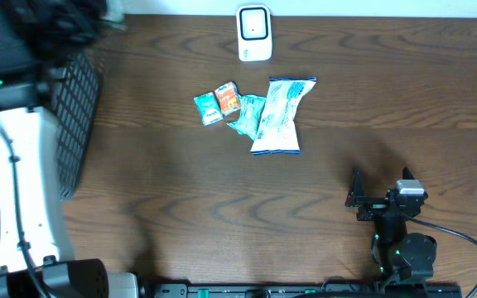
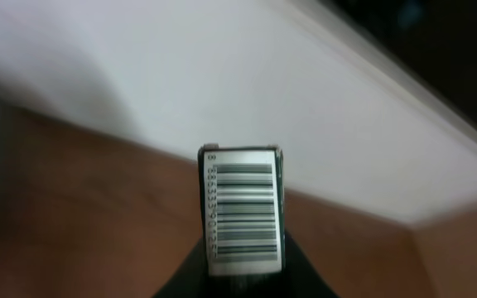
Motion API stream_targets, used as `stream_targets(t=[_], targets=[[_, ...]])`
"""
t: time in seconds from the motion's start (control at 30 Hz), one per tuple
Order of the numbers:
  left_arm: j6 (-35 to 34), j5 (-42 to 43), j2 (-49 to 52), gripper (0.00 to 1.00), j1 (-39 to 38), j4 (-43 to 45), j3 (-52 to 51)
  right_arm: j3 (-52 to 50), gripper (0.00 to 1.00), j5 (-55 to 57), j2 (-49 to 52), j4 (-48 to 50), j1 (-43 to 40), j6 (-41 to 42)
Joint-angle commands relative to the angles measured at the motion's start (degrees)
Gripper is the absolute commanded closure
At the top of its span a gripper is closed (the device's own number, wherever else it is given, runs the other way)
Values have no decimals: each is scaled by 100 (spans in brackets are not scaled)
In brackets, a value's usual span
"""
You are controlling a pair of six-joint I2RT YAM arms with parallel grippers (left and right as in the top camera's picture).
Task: Scan the item barcode
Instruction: 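Carry the item to the scanner and release it on the pile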
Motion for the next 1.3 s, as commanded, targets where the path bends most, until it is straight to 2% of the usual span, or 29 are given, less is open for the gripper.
stream_targets(t=[0.0, 0.13, 0.2, 0.47, 0.57, 0.73, 0.77, 0.87, 0.93, 0.97, 1.1, 1.27], targets=[[-109, -573, 232, 92, -990, -428, 70, -9, 1, 4, -9, -20, -52, -46], [-111, -1989, 680, 92, -1904, -776, 46, -9, 1, 4, -9, -20, -52, -48], [-111, -2413, 1008, 92, -2286, -813, 44, -9, 1, 4, -9, -20, -52, -48], [-264, -2470, 2535, 92, -3178, 164, 44, -9, 1, 4, -9, -20, -52, -48], [-522, -2455, 3008, 85, -3359, 531, 44, -9, 1, 4, -9, -22, -52, -48], [-890, -2417, 3324, 83, -3517, 769, 44, -9, 1, 4, -9, -20, -52, -48], [-901, -2411, 3342, 53, -3582, 767, 44, -9, 1, 4, -9, -20, -52, -48], [-898, -2402, 3327, 50, -3582, 717, 44, -9, 1, 4, -9, -20, -52, -48], [-876, -2402, 3274, 34, -3571, 645, 44, -9, 1, 4, -9, -20, -52, -48], [-793, -2400, 3209, 23, -3565, 588, 44, -9, 1, 4, -9, -20, -52, -48], [26, -2413, 2758, 17, -3554, 168, 46, -9, 1, 4, -9, -20, -52, -48], [136, -2988, 1947, 17, -3401, -754, 46, -9, 1, 4, -9, -20, -52, -48]])
